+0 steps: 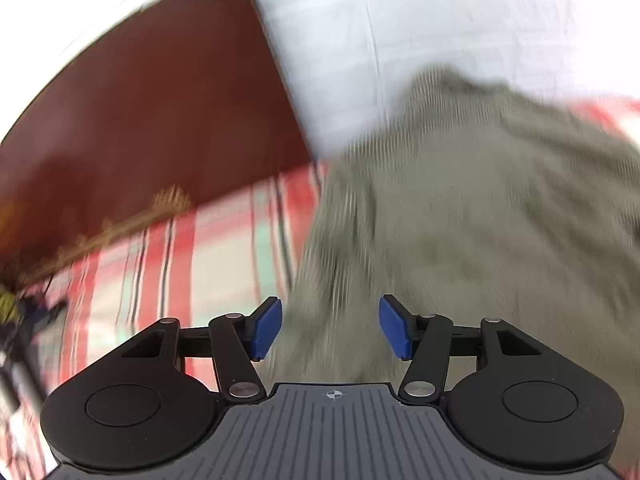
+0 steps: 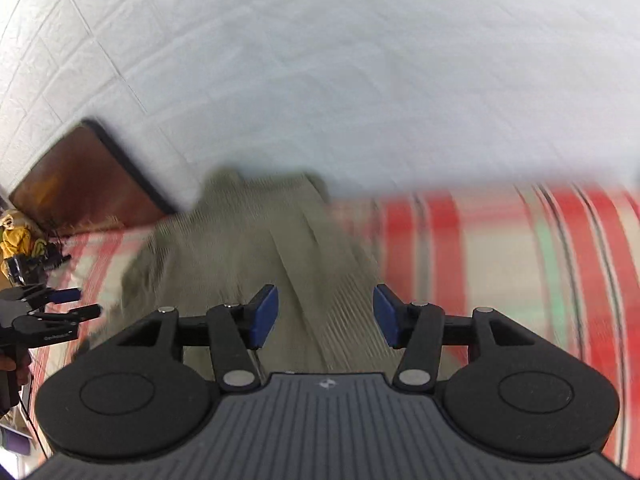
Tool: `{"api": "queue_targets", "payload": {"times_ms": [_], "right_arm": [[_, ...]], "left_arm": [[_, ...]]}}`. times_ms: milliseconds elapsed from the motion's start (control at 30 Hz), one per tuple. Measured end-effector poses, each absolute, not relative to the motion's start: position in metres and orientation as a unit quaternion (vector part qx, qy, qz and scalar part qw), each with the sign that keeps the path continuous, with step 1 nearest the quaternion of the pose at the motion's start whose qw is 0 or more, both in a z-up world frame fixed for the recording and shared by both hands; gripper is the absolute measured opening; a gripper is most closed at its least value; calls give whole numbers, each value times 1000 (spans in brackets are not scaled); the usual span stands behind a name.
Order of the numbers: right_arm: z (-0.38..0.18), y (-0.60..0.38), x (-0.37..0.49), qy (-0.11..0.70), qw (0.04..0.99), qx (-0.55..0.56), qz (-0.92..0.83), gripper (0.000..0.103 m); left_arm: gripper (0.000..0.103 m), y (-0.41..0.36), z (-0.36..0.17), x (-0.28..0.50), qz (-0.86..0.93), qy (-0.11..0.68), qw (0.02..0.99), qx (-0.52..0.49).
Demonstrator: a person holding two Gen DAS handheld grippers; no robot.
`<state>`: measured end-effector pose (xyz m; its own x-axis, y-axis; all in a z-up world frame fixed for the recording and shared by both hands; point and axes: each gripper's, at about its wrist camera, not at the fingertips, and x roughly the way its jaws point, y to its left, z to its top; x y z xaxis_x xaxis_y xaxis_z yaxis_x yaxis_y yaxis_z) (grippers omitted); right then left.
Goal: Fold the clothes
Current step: 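Open the left gripper and lay the shirt down while the right gripper holds a corner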
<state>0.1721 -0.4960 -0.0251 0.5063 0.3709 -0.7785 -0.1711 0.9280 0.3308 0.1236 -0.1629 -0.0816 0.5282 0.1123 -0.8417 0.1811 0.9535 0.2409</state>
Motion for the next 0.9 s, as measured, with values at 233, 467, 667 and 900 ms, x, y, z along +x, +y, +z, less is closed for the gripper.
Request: {"api": "queue_targets", "payload": {"times_ms": [233,467,667,900], "right_arm": [[-54,-567,83,519,843,137,26,58],[-81,-575,30,558,802,211,10,58],[-99,-549,11,585,788,181,57,58],[-116,-548,6,587,769,240,83,54]], "left_arm": [[70,-156,-78,49,3,512,848,135],[70,-212,-74,20,-50,500,853,143],[72,-267,-75,5,-92,491,851,165],[73,-298,-75,-8,-96,491,846,183]]}}
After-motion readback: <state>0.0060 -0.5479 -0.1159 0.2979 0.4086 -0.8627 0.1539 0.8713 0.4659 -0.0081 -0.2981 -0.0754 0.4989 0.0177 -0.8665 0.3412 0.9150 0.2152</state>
